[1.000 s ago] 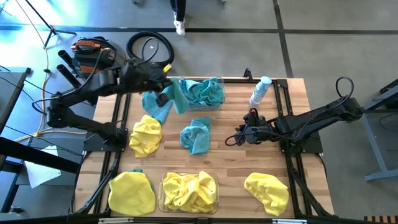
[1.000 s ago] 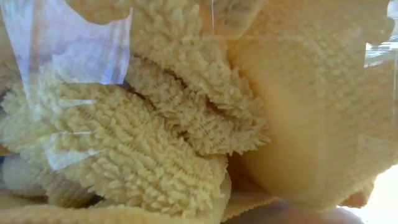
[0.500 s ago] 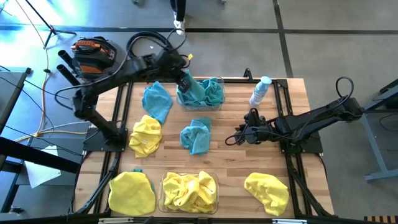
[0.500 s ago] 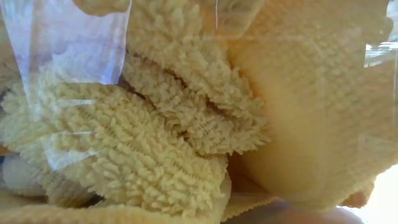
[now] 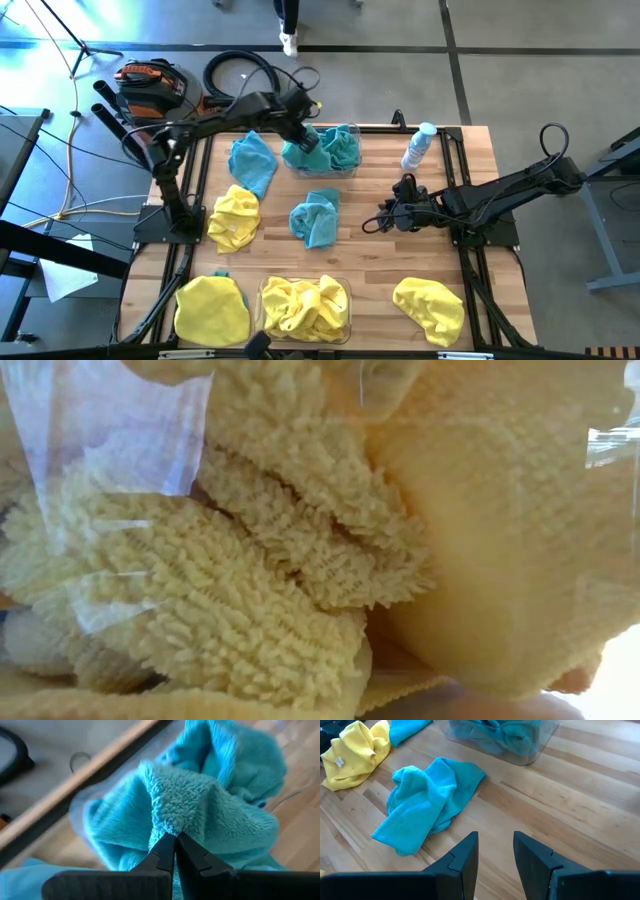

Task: Sort microfiber towel by color & place in baskets
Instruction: Put the blue microfiber towel into the top transparent bin

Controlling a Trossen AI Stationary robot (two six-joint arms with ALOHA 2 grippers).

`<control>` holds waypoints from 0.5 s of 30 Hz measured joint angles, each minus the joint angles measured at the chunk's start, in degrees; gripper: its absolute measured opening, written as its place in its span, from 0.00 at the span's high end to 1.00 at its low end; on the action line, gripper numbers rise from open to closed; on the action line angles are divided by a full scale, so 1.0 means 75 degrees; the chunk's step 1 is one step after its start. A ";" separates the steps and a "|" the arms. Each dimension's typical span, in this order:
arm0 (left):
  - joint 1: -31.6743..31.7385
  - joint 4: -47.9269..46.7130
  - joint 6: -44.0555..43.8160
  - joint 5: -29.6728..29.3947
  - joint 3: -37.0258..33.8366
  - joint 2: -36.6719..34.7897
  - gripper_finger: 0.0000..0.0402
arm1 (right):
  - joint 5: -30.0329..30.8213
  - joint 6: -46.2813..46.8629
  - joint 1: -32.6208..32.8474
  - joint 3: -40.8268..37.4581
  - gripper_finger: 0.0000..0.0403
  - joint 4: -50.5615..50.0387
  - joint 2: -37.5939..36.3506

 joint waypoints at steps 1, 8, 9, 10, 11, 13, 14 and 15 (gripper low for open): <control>-0.0002 -0.0001 -0.0041 0.0028 0.0000 0.0149 1.00 | 0.0026 0.0000 -0.0003 0.0000 0.71 0.0000 0.0000; -0.0061 0.0004 -0.0822 0.0795 0.0000 0.0950 1.00 | 0.0070 -0.0003 -0.0001 0.0000 0.71 -0.0029 0.0000; -0.0081 -0.0003 -0.0956 0.0818 0.0000 0.1025 1.00 | 0.0070 -0.0006 0.0000 0.0000 0.71 -0.0047 0.0000; -0.0111 0.0004 -0.1041 0.0822 0.0000 0.1092 1.00 | 0.0070 -0.0006 -0.0002 0.0000 0.71 -0.0058 0.0000; -0.0133 0.0033 -0.1097 0.0822 0.0000 0.1163 1.00 | 0.0070 -0.0006 0.0000 0.0000 0.71 -0.0056 0.0000; -0.0159 0.0056 -0.1285 0.0803 0.0000 0.1305 1.00 | 0.0070 -0.0024 0.0000 0.0000 0.71 -0.0059 0.0000; -0.0166 0.0062 -0.1431 0.0790 0.0000 0.1371 1.00 | 0.0070 -0.0053 0.0000 0.0000 0.71 -0.0061 0.0000; -0.0168 0.0068 -0.1600 0.0780 0.0000 0.1440 1.00 | 0.0069 -0.0055 0.0000 0.0000 0.71 -0.0072 0.0000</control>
